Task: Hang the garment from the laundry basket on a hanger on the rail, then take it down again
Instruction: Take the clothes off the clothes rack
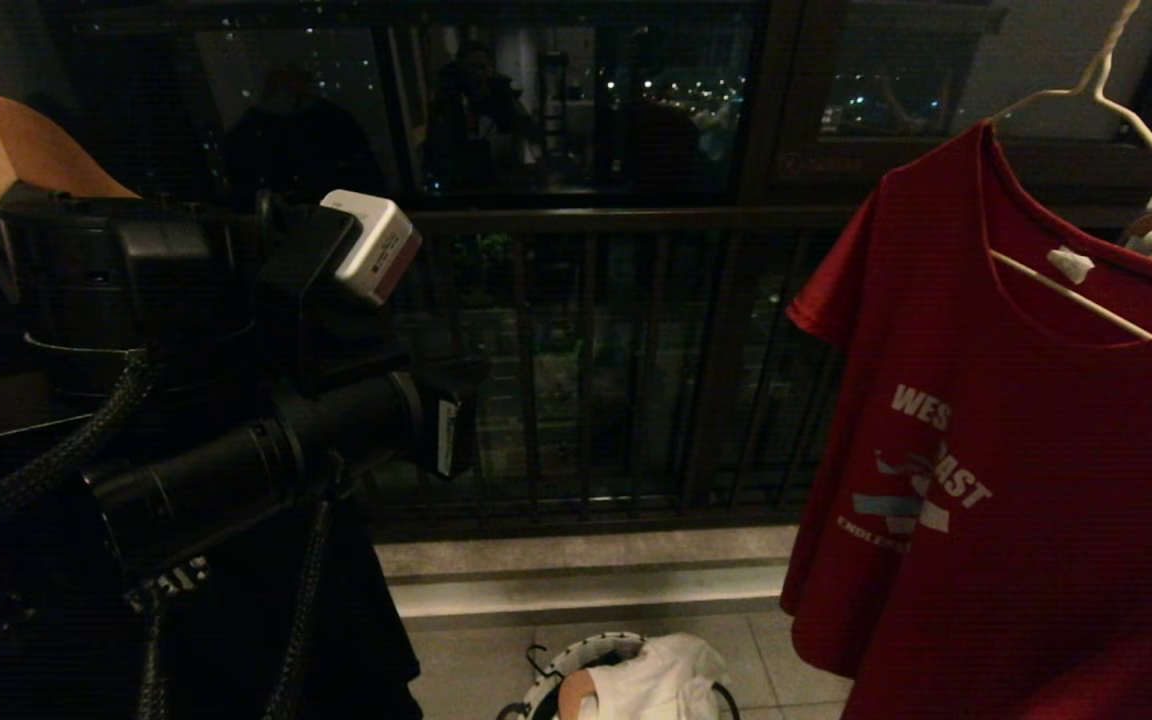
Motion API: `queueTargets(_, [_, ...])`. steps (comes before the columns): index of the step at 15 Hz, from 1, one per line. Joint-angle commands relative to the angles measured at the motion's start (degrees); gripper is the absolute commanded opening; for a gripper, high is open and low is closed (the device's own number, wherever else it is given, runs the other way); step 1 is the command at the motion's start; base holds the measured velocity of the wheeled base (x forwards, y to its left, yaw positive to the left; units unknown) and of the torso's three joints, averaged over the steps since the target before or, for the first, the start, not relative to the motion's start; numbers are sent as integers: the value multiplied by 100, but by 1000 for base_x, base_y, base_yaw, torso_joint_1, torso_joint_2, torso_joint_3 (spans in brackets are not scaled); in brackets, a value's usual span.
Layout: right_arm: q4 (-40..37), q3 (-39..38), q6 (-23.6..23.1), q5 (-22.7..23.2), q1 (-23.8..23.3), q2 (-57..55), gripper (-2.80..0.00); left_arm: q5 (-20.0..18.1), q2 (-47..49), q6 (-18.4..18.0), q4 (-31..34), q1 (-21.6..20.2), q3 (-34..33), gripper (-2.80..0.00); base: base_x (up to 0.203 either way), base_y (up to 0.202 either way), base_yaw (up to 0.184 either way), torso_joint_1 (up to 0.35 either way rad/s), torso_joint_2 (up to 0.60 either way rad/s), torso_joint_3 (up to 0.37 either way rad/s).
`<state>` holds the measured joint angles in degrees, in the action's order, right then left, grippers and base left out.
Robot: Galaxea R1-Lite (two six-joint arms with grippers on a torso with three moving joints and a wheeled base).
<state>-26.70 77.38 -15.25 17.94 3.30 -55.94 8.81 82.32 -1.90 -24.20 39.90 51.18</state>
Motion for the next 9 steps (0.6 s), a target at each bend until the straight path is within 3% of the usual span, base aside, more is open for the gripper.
queueTargets(1, [-4, -382, 75, -15, -14, 610, -280, 6, 12, -3, -15, 0, -2, -280, 0, 0, 0, 0, 0, 0])
queueTargets(4, [-7, -574, 882, -164, -14, 949, -280, 6, 21, -3, -15, 0, -2, -280, 0, 0, 0, 0, 0, 0])
queueTargets(9, [-57, -1782, 916, -383, -17, 1723, -280, 6, 144, -3, -15, 0, 6, -280, 0, 0, 0, 0, 0, 0])
